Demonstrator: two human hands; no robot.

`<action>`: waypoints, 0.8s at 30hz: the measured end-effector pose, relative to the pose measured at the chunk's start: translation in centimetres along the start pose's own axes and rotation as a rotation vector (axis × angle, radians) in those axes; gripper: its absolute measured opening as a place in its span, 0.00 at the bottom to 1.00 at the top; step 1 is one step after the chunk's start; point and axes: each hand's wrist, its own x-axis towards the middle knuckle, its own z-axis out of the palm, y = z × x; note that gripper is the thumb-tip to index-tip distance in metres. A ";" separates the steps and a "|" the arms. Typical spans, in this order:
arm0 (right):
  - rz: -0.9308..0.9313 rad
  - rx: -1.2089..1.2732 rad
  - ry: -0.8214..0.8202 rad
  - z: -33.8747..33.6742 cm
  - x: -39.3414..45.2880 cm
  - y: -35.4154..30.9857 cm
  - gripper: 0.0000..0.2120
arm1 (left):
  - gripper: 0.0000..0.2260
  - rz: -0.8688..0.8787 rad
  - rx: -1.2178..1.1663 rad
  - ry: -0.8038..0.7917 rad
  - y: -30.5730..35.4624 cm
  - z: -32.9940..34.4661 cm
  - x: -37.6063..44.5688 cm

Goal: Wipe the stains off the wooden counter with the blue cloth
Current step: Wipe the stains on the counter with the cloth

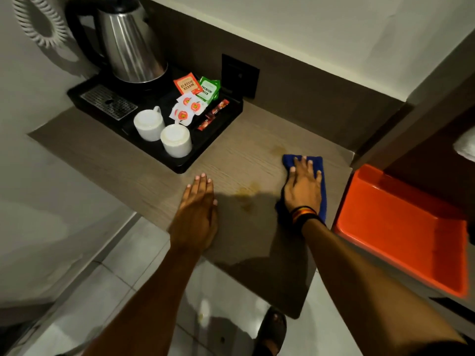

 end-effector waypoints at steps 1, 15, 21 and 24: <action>-0.078 0.002 -0.058 0.1 -0.8 -0.3 0.24 | 0.26 0.003 -0.002 -0.006 0.1 -0.1 -0.1; -0.130 -0.041 -0.028 -0.5 1.6 0.6 0.22 | 0.27 0.037 0.103 0.000 -0.9 0.8 -0.1; -0.383 0.016 -0.224 -0.1 -6.1 -0.6 0.22 | 0.28 0.033 0.097 -0.051 -0.3 -0.1 -0.2; -0.106 0.158 -0.100 -1.4 -5.5 1.6 0.21 | 0.28 0.023 0.102 -0.062 -0.3 0.0 -0.2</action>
